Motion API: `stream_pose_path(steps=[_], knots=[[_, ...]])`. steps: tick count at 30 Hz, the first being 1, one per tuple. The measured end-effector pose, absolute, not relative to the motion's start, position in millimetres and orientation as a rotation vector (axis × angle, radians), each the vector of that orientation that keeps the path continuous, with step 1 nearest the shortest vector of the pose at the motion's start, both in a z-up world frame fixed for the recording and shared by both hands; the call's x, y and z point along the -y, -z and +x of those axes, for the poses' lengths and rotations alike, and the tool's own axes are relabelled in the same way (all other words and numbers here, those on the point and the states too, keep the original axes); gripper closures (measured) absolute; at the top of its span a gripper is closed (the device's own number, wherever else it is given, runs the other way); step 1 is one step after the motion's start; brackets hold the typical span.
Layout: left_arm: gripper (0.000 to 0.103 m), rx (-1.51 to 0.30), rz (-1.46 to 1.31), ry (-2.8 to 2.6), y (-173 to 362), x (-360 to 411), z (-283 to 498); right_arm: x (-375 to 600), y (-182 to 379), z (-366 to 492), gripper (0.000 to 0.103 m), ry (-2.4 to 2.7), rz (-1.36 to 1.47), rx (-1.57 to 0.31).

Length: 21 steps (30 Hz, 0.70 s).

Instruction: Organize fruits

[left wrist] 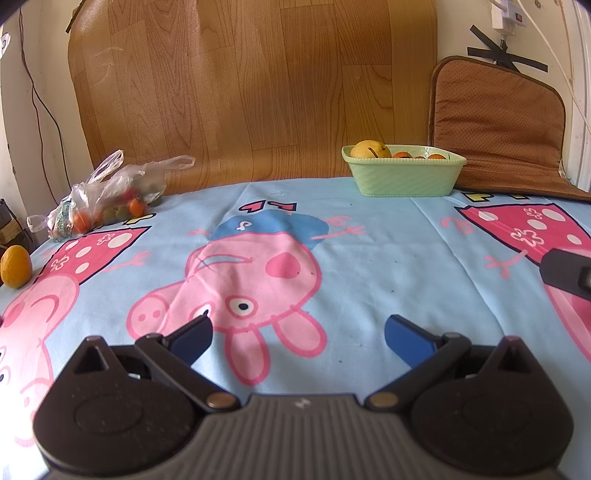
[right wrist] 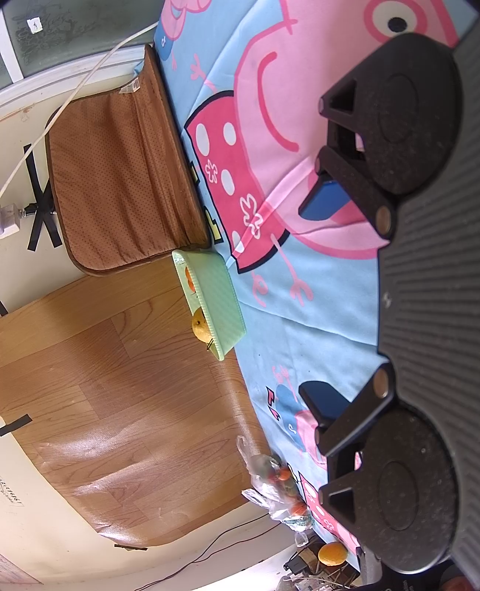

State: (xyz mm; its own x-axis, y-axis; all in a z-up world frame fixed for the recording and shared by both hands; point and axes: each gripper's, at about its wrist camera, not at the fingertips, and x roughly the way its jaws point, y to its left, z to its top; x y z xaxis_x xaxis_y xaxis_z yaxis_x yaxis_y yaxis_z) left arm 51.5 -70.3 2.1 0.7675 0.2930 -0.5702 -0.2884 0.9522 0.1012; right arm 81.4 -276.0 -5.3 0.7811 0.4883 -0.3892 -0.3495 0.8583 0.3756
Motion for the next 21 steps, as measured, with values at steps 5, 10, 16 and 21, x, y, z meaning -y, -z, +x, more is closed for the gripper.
stream_pose_path(steps=[5,10,16,21], knots=[[0.0,-0.621,0.007,-0.316,-2.2,70.2,51.4,276.9,4.9,81.3,0.008,-0.458,0.296,-0.494],[0.0,-0.621,0.007,-0.314,-2.1,70.4,51.4,276.9,4.7,80.9,0.008,-0.457,0.297,-0.493],[0.0,-0.62,0.007,-0.31,0.0,69.8,50.2,277.1,3.7,79.4,0.008,-0.453,0.304,-0.485],[0.0,-0.621,0.008,-0.307,0.4,69.5,49.6,277.3,3.8,79.5,0.008,-0.453,0.304,-0.484]])
